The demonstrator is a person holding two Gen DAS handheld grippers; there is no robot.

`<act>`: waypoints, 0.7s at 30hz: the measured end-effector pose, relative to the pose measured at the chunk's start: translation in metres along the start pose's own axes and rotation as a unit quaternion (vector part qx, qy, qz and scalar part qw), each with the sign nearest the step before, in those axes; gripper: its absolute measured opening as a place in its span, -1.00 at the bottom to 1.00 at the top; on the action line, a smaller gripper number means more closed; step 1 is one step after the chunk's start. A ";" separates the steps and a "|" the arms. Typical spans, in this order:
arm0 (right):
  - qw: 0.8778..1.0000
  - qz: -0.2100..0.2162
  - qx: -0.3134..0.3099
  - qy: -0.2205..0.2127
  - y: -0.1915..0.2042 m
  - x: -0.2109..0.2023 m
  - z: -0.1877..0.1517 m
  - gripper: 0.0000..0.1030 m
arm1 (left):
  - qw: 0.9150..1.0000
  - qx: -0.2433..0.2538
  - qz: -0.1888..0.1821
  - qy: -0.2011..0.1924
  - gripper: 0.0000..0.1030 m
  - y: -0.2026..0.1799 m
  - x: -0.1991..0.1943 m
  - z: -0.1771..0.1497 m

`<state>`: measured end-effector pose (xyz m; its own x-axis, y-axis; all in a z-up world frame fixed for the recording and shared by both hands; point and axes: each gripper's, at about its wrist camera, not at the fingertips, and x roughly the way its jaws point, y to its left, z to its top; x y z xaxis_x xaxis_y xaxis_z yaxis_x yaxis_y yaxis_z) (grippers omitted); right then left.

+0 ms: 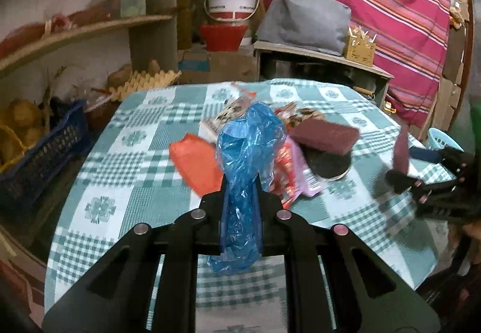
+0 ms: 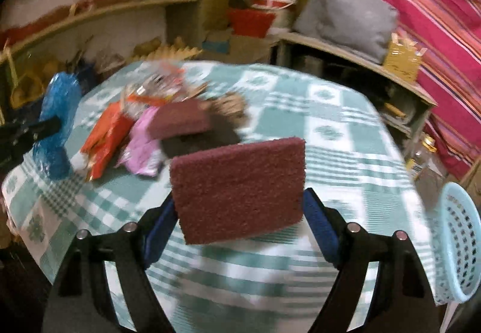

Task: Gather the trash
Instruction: 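Carry both items to the light-blue basket and open both tools to drop them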

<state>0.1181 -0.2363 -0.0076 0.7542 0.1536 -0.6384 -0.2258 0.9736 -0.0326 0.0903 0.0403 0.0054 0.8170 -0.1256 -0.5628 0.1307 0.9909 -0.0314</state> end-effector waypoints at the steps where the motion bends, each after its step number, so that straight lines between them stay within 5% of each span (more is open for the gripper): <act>1: 1.000 -0.004 0.007 -0.005 -0.011 -0.006 0.002 0.55 | 1.000 0.005 -0.004 -0.005 -0.77 -0.008 -0.004 0.005; 13: 0.988 -0.089 0.110 -0.063 -0.178 -0.088 0.019 0.56 | 0.996 0.039 -0.075 -0.037 -0.76 -0.127 -0.006 0.055; 21: 0.979 -0.143 0.132 -0.055 -0.256 -0.101 -0.016 0.56 | 0.990 0.061 -0.124 -0.026 -0.76 -0.224 0.032 0.068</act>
<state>0.0897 -0.5033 0.0532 0.8286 -0.1295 -0.5447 0.1615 0.9868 0.0110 0.1254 -0.1892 0.0507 0.7784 -0.3700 -0.5071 0.3952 0.9165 -0.0622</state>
